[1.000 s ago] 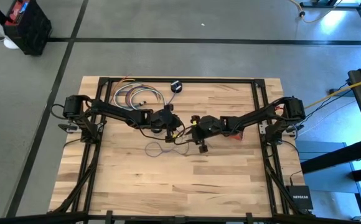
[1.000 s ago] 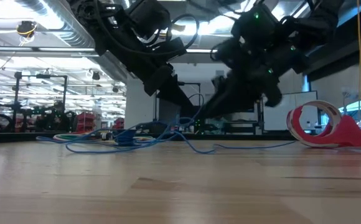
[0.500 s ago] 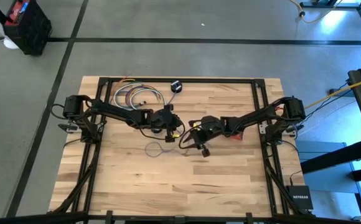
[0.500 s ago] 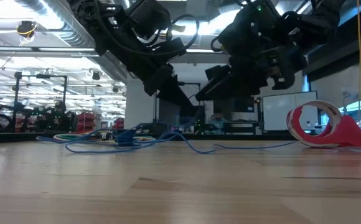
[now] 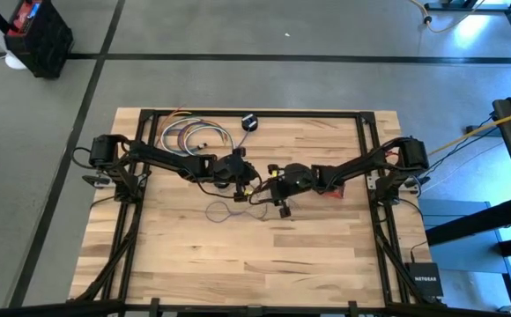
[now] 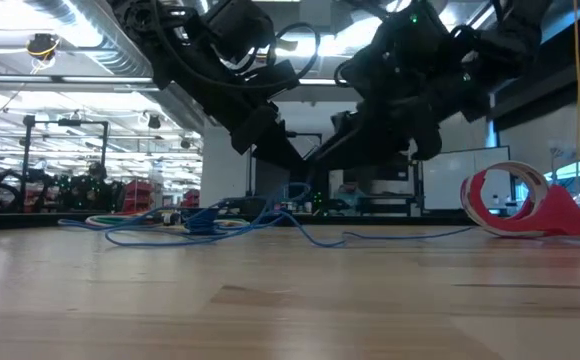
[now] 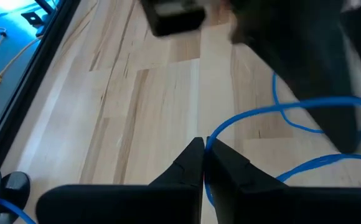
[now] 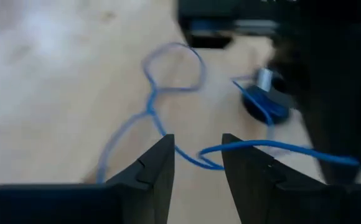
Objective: Coil cords
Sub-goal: Coil the blue wire onto the spool
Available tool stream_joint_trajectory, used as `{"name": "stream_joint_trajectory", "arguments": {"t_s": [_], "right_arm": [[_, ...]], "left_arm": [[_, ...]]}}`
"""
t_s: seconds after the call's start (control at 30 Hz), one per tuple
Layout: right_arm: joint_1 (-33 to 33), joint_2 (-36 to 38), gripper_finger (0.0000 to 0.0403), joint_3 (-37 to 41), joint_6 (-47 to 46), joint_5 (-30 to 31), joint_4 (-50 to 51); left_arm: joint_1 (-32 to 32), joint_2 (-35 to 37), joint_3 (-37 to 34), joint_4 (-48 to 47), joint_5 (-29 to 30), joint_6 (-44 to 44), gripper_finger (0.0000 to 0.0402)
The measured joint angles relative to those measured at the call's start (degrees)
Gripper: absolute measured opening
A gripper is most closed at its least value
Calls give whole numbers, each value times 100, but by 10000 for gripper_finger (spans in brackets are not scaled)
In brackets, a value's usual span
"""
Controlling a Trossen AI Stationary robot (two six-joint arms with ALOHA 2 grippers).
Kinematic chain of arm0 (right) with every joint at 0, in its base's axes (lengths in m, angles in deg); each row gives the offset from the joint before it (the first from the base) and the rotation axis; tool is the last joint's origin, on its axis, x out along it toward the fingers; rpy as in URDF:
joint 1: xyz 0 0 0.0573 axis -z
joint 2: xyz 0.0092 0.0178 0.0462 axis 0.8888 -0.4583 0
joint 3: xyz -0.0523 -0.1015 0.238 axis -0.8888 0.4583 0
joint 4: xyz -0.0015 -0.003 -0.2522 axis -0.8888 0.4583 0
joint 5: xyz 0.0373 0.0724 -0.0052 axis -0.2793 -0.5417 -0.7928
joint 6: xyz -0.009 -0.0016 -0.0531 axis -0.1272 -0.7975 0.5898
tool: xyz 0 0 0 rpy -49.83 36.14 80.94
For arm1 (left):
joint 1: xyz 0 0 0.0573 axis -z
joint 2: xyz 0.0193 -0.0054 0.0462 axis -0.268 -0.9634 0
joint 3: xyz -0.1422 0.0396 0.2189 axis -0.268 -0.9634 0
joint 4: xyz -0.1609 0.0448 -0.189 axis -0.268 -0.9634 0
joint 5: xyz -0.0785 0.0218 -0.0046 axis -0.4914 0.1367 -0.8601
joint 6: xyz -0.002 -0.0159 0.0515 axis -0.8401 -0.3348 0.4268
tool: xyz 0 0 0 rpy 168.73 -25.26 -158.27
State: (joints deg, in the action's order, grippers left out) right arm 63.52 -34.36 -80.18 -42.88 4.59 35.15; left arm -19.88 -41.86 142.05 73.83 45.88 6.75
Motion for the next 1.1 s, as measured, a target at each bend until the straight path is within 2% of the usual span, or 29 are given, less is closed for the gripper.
{"name": "stream_joint_trajectory", "arguments": {"t_s": [0.17,0.47,0.6,1.0,1.1], "right_arm": [[-2,-388,138,-1,-193,-497,-542],[2,-477,138,1,-232,-1308,-551],[2,-479,138,-1,-297,-1685,-164],[2,-467,138,-3,-449,-1799,393],[-2,-336,138,-3,-453,-1579,591]], "left_arm": [[0,0,-2,14,-2,0,11],[-4,-1,-2,-1,-11,2,11],[-4,-1,-2,-9,-26,44,11],[-4,-2,-2,-49,-22,74,11],[-8,-1,-2,-45,17,74,11]]}}
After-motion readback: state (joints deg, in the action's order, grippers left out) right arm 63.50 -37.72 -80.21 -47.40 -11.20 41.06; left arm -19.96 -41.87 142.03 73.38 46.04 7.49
